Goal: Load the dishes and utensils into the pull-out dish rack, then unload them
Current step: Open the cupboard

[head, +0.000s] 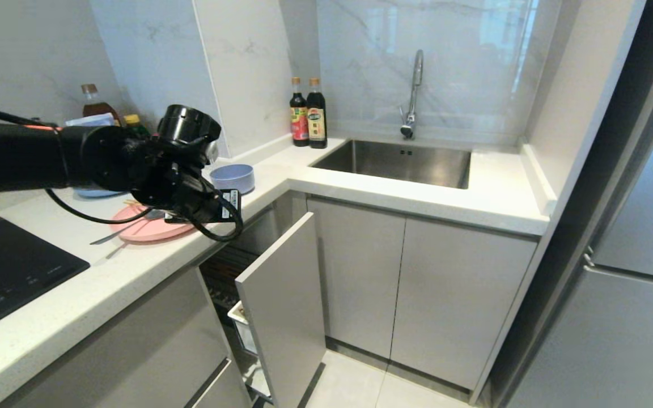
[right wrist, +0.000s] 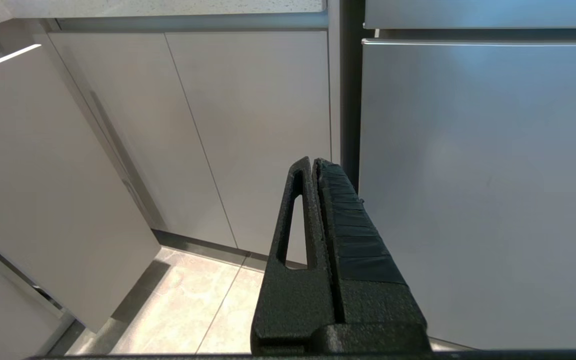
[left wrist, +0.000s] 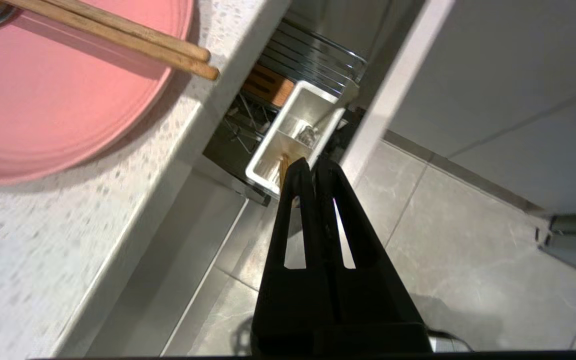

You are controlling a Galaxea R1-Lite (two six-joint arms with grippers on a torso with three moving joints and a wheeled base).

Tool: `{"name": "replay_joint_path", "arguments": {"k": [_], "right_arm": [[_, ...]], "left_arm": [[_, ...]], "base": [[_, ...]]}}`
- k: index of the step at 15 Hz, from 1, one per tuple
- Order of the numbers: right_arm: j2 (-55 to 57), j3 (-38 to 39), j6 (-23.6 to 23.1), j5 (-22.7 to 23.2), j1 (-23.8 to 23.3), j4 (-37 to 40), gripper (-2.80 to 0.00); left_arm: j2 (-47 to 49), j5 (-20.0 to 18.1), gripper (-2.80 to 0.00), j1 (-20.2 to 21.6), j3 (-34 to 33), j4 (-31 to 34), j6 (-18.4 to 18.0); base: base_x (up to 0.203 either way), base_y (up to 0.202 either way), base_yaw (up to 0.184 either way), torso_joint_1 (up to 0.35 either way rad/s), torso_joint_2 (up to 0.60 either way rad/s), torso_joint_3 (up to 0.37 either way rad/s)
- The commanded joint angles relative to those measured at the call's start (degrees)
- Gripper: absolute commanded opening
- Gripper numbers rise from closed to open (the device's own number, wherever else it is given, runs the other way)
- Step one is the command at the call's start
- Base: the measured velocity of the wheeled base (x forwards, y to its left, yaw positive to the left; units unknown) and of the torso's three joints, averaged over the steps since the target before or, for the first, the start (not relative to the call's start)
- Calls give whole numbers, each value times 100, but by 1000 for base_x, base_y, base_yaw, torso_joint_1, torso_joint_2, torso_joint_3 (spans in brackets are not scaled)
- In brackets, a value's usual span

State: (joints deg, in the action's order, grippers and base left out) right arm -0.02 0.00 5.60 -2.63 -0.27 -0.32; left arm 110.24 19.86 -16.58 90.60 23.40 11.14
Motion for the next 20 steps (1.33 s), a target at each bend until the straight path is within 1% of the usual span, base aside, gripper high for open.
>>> {"name": "replay_joint_path", "arguments": {"k": [1,4,10,13,15,20], "right_arm": [[-22,0,3,0,0,-3,-280],[-24,0,3,0,0,-3,-280],[-23,0,3,0,0,-3,-280],[-24,0,3,0,0,-3,-280],[-24,0,3,0,0,-3,-280],[-24,0,3,0,0,-3,-280]], "left_arm": [[566,93,-280,104,192,-37,138],[991,140,-280,209,380,-54,203],[1595,133,-280,182,497,-69,221],[1711,132,-280,102,502,-64,222],[1767,100,-280,-3,485,-38,410],[1825,53,-280,-249,450,-19,467]], "base": [[0,0,0,0,0,0],[0,0,0,0,0,0],[0,0,0,0,0,0],[0,0,0,0,0,0],[0,0,0,0,0,0],[0,0,0,0,0,0]]}}
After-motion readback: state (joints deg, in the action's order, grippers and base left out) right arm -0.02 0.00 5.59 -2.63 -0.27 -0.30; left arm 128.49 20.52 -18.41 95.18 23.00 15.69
